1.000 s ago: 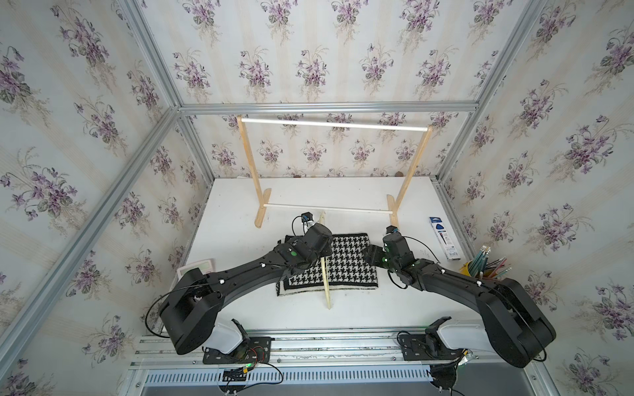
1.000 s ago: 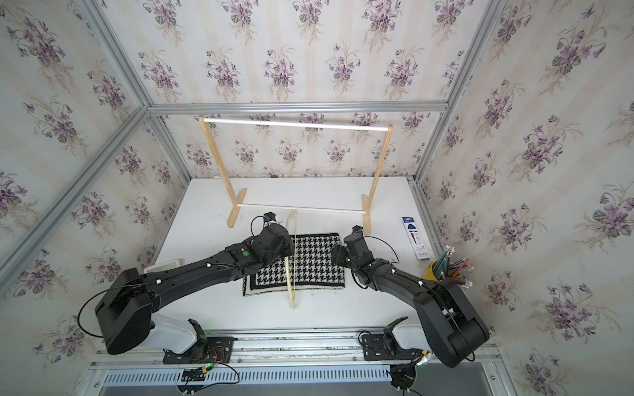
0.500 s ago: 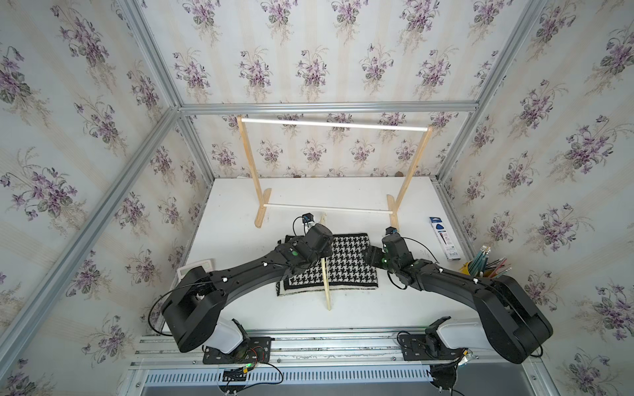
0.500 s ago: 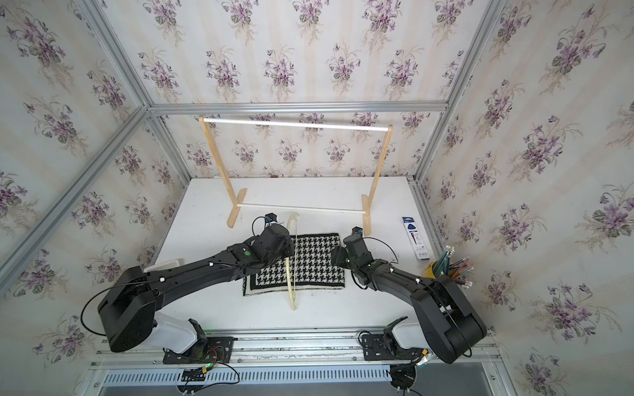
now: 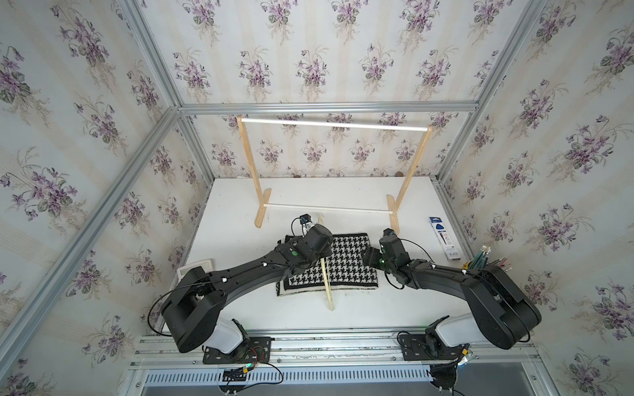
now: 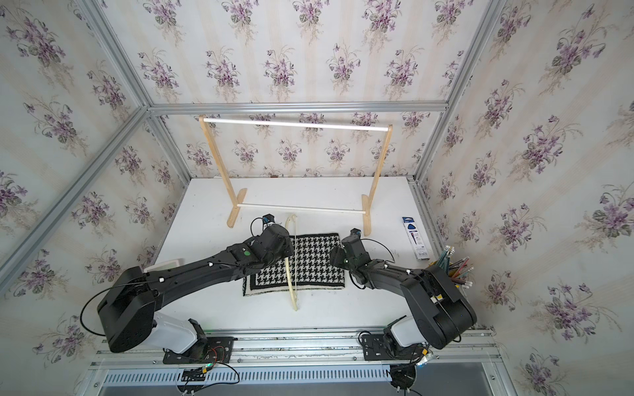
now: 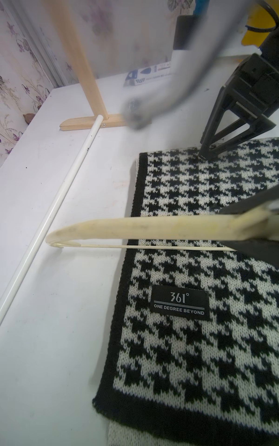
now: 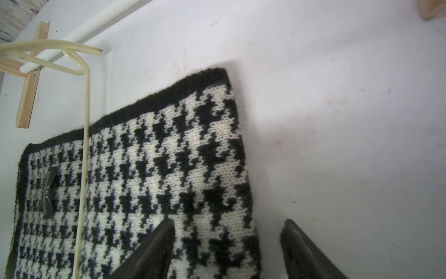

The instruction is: Hang the scarf on the hanger

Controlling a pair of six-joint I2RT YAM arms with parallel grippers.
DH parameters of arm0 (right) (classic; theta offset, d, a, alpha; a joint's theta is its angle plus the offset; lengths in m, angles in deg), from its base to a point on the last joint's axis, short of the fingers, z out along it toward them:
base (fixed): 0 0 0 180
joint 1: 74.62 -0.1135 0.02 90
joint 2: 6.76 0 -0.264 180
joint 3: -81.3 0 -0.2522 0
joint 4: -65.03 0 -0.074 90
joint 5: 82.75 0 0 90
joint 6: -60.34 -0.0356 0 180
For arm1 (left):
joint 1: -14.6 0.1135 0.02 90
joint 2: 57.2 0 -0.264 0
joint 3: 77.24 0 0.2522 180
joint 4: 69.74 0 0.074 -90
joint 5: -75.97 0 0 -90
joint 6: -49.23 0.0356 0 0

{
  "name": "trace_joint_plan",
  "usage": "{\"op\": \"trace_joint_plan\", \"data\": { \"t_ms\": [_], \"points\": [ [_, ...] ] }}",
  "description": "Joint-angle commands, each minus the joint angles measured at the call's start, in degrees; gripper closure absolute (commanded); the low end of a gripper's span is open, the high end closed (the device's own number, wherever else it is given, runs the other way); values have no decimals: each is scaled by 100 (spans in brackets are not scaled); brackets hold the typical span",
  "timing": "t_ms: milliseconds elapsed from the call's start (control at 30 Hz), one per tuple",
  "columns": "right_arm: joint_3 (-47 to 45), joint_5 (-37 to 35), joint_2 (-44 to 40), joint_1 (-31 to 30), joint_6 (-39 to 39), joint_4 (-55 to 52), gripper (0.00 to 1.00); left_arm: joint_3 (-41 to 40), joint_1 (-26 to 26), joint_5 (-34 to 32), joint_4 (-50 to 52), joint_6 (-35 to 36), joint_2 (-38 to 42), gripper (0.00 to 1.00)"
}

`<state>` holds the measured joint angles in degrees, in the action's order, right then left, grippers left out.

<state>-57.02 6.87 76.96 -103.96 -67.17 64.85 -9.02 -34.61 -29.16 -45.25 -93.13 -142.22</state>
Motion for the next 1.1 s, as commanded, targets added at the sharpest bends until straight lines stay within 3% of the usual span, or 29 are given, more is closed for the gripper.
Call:
{"op": "trace_joint_plan", "data": {
  "t_ms": [0, 767, 1067],
  "points": [
    [-53, 108, 73, -10, -58, 57, 26, 9, -5, -68, 131, -89, -5, 100],
    [-434, 256, -248, -104, -186, -101, 36, 191, 6, -26, 316, 97, -222, 100],
    [-524, 349, -16, -399, -230, 118, 43, 263, 8, 3, 369, 95, -297, 100]
  ]
}}
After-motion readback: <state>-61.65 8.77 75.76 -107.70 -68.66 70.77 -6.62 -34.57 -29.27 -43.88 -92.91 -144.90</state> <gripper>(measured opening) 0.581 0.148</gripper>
